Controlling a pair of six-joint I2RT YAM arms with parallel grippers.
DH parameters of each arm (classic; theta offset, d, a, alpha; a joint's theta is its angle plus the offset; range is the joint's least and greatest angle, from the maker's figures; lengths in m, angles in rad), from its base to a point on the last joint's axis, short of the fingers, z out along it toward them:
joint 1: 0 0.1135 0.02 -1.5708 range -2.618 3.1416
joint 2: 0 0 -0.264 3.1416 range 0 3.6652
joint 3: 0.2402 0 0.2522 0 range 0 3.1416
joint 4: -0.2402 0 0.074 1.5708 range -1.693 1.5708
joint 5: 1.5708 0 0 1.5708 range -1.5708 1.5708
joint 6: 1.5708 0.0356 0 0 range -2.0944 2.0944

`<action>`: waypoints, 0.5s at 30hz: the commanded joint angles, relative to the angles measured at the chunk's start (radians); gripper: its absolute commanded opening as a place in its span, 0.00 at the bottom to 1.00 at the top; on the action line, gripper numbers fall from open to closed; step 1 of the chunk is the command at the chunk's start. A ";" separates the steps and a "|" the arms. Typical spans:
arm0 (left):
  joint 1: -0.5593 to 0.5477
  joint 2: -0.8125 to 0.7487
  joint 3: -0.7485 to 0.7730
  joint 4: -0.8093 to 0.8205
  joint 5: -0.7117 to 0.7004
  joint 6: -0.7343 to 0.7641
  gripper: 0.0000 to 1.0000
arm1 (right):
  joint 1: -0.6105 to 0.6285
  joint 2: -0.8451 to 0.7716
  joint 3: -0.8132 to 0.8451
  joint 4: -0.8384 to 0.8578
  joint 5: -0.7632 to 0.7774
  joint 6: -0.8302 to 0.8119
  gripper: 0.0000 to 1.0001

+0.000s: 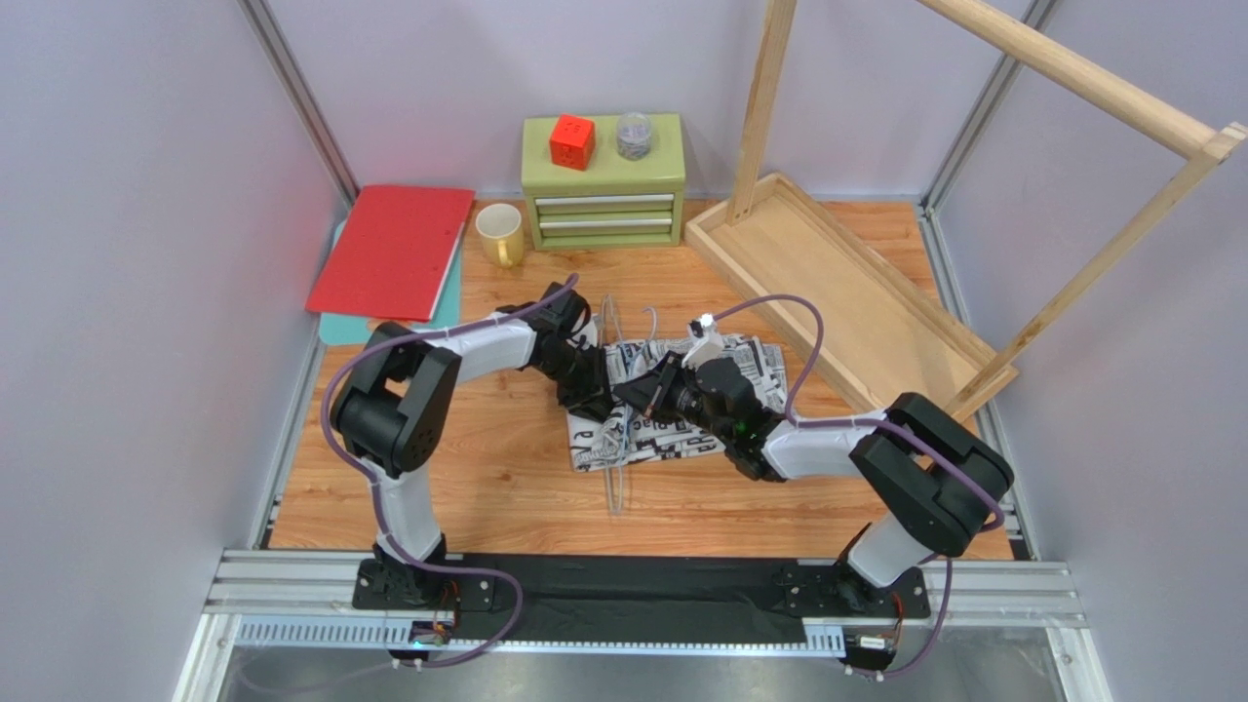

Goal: Place the trousers on the hanger
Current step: Place trousers on hanger

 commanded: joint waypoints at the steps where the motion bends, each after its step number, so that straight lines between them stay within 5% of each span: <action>1: -0.027 -0.020 0.048 -0.128 -0.247 0.043 0.32 | 0.003 -0.021 0.031 0.015 -0.017 0.009 0.00; 8: 0.060 -0.242 -0.093 -0.012 0.010 0.055 0.29 | 0.001 -0.021 0.038 -0.001 -0.007 0.016 0.00; 15: 0.077 -0.225 -0.138 0.091 0.220 -0.006 0.24 | 0.003 -0.025 0.036 0.004 -0.006 0.012 0.00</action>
